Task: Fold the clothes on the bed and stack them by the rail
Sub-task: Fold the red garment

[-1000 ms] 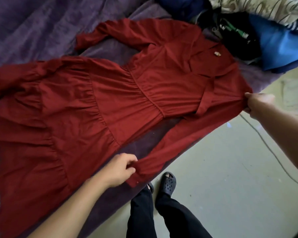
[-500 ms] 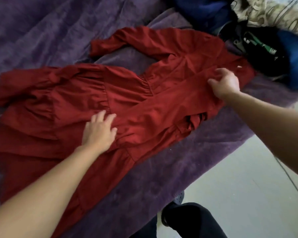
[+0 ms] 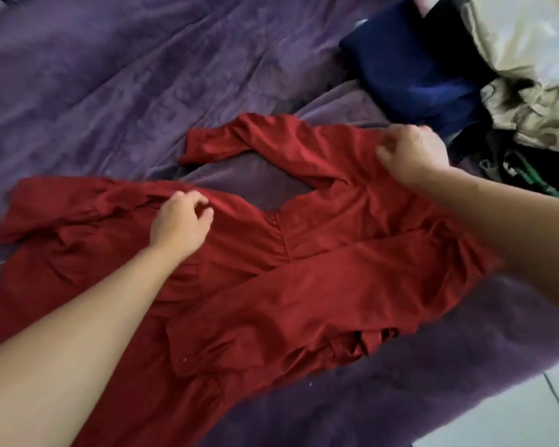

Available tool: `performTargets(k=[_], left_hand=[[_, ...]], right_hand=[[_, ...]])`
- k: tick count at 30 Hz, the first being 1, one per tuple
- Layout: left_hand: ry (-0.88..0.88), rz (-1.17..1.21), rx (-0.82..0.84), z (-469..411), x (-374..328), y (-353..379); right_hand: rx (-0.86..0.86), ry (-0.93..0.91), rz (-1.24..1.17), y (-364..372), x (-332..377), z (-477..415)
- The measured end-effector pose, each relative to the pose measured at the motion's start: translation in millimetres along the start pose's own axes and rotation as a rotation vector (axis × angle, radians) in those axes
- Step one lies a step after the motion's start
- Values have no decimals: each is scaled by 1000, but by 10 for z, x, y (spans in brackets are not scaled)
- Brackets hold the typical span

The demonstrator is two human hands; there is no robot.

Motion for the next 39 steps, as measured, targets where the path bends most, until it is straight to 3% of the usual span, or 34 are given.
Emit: performTargets(k=[5,10,12,15,17,20,22,24,27,29,31,33,36,39], left_hand=[[-423,311,-225,-1147,57,-71],[-692,740,-102,-1626,156,412],[-707,847,-141,-1654,104,439],[-519,954,-361,-1546,-63,66],[-300,822,-497,-1229,-161,-372],[-72,320,-563,-422,-127,-678],[-125,125,-479,161,107,-503],[-331,90,-362,648,472,-229],[-628,186,-437,1046,955,-105],[-582,260,-500,1036,986,-133],[-435,265,-426,914,800,-56],[-271,96,-194,805,510,195],[-168,-338,282,909,425,774],[-364,-350,505,1104,798,947]], right_hand=[[44,-189,10,81,186,-729],[141,-206,45,455,-9,-844],[143,-214,-75,484,-85,-792],[21,-266,-236,342,-154,-660],[-88,-339,-288,191,-151,-505],[-109,-472,-217,102,-121,-154],[-40,-582,-100,195,-115,163],[63,-719,27,384,-118,510],[217,-809,117,651,-147,882],[214,-805,103,695,-144,988],[131,-754,102,681,-106,1024],[123,-652,164,745,-67,1038],[475,-416,387,1077,-153,1108],[697,-286,395,1221,-306,1277]])
Point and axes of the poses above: each hand's wrist, its own z-axis away from the middle knuckle, its own y-axis out of the palm, x = y × z, the point moved 7 cm from there along -z, towards the middle knuckle, and after that the axes turned 9 degrees about x, right-handed, at the moved point
